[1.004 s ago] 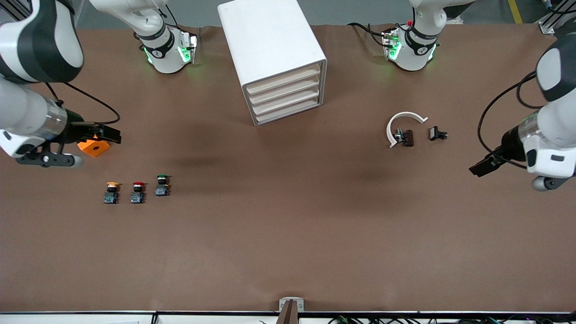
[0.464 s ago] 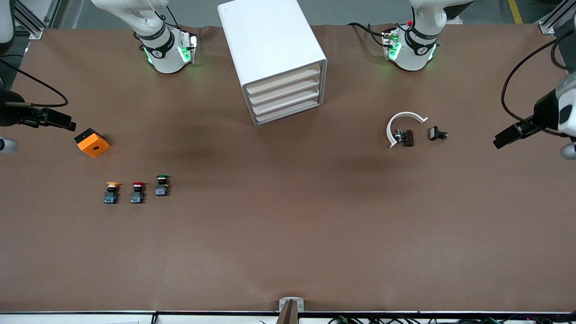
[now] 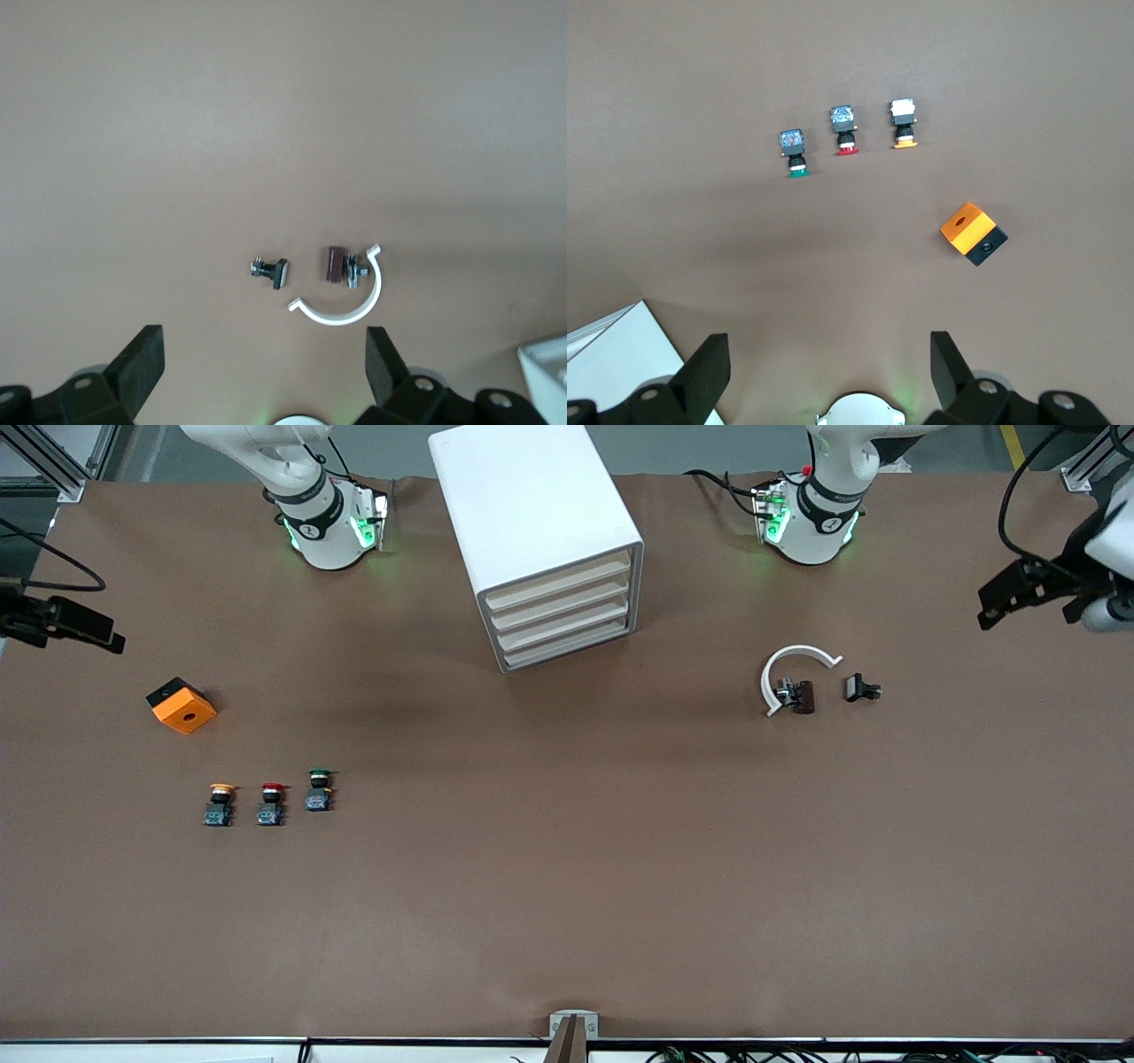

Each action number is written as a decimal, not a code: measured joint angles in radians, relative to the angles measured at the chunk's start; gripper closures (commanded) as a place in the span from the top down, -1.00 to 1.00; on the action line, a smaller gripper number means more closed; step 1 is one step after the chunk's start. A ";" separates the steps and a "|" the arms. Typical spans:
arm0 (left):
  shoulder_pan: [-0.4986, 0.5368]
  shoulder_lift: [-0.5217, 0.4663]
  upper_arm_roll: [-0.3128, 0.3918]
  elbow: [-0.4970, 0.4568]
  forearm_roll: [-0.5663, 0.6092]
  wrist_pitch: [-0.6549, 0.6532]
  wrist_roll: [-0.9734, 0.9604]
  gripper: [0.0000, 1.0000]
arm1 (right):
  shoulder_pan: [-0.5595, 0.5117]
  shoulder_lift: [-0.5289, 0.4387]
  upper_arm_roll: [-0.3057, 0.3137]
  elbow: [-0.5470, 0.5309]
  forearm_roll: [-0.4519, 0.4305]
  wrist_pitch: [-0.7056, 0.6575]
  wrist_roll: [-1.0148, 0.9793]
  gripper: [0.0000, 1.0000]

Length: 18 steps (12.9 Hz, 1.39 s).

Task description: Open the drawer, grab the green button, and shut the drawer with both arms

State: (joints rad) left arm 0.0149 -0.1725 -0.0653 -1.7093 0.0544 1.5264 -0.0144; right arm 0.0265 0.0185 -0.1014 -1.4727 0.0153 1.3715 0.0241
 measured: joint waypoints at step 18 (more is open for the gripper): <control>-0.061 0.037 0.055 -0.009 -0.050 0.045 -0.008 1.00 | 0.000 -0.085 0.006 -0.079 0.000 0.115 -0.014 1.00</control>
State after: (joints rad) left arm -0.0458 -0.1358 -0.0102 -1.7187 0.0041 1.5714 -0.0228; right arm 0.0266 -0.0661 -0.0953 -1.5517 0.0155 1.4870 0.0097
